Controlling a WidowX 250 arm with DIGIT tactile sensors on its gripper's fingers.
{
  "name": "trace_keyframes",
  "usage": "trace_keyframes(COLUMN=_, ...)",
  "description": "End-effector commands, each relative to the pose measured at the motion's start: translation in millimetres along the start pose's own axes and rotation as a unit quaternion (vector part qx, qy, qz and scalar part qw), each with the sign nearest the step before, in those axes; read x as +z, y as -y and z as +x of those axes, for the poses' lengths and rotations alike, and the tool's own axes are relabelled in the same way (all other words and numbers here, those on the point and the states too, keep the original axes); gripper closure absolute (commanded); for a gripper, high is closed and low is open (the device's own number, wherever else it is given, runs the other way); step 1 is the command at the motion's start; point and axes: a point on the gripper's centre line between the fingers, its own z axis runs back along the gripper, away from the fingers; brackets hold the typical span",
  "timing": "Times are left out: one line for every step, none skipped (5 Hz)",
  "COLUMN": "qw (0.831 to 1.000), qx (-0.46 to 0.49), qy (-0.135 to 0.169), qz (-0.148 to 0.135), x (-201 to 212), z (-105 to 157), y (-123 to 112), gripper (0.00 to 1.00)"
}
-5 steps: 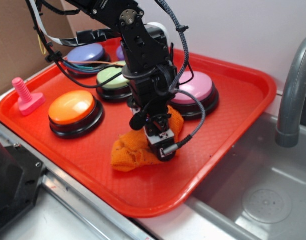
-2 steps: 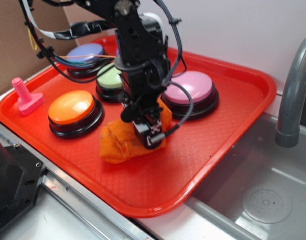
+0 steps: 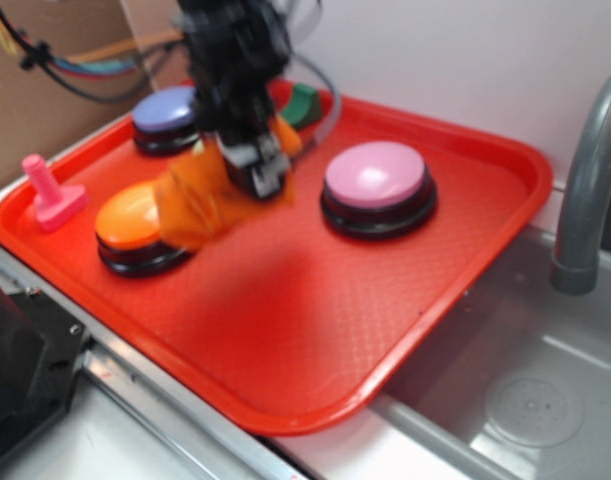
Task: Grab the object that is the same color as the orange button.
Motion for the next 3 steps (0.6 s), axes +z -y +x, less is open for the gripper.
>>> trace_keyframes(qw=0.994, qx=0.090, qy=0.028, qz=0.054, x=81.7, z=-14.6, y=-39.9, gripper=1.00)
trace_keyframes(qw=0.988, qx=0.123, qy=0.021, qz=0.087, x=90.4, z=-24.4, y=-54.7, gripper=1.00)
trace_keyframes(qw=0.991, qx=0.105, qy=0.034, qz=0.071, x=83.1, z=-24.2, y=-59.9, gripper=1.00)
